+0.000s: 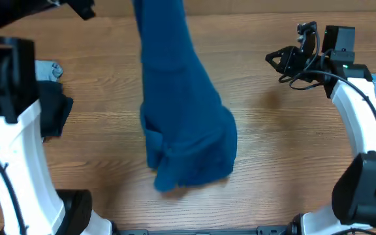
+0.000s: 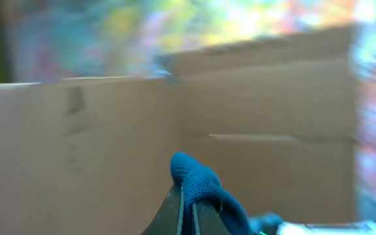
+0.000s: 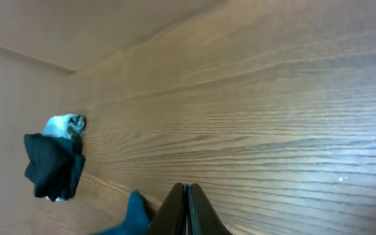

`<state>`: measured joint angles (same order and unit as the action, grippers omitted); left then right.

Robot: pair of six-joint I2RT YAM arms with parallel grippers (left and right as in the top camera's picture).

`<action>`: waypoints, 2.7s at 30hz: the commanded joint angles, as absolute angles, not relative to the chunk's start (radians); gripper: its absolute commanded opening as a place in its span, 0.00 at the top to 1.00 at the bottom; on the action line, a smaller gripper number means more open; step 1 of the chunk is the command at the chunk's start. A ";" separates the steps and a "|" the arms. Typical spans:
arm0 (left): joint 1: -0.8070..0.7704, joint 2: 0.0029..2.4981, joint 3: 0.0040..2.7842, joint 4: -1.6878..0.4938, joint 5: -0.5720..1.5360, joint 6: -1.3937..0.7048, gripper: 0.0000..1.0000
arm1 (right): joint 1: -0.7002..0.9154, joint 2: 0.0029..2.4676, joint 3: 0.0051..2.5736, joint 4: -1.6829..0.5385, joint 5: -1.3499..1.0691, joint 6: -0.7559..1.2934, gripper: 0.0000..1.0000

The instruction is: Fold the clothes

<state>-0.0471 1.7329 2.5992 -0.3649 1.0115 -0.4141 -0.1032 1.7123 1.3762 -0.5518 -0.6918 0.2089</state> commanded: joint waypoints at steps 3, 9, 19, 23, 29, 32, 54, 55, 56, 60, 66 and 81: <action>-0.141 1.697 2.609 -0.566 0.301 -0.223 0.96 | -0.099 1.661 1.406 -0.614 -0.659 0.202 0.95; -0.482 1.749 2.609 -0.656 -0.093 0.136 0.96 | -0.091 1.661 1.406 -0.693 -0.660 0.205 0.94; -0.717 1.750 2.613 -0.688 -0.252 0.251 0.96 | -0.059 1.661 1.406 -0.686 -0.554 0.205 0.94; -0.673 1.750 2.613 -1.005 -0.508 0.162 0.96 | -0.059 1.661 1.406 -0.686 -0.500 0.205 0.94; -0.507 1.752 2.611 -1.372 -0.536 -0.009 0.96 | -0.058 1.665 1.406 -0.684 -0.434 0.209 0.92; -0.476 1.737 2.613 -1.393 -0.612 -0.007 0.96 | -0.043 1.685 1.406 -0.684 -0.435 0.209 0.90; -0.475 1.721 2.613 -1.382 -0.540 0.004 0.96 | 0.131 1.848 1.446 -0.825 -0.202 0.345 0.96; -0.471 1.721 2.613 -1.380 -0.549 0.004 0.96 | 0.104 1.810 1.486 -0.825 -0.203 0.345 0.96; -0.466 1.721 2.613 -1.380 -0.551 0.003 0.96 | 0.068 1.759 1.541 -0.821 -0.203 0.344 0.96; -0.423 1.721 2.613 -1.380 -0.550 -0.005 0.96 | -0.063 1.607 1.647 -0.759 -0.202 0.340 0.96; -0.378 1.721 2.613 -1.379 -0.550 -0.005 0.96 | -0.224 1.510 1.647 -0.973 -0.192 0.306 0.96; -0.365 1.721 2.613 -1.351 -0.550 -0.007 0.93 | -0.073 1.509 1.642 -1.476 -0.263 0.261 0.96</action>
<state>-0.3771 1.7504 2.5999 -1.3674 -0.5209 0.0055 -0.0761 1.5158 1.6371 -1.5017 -0.2657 0.2802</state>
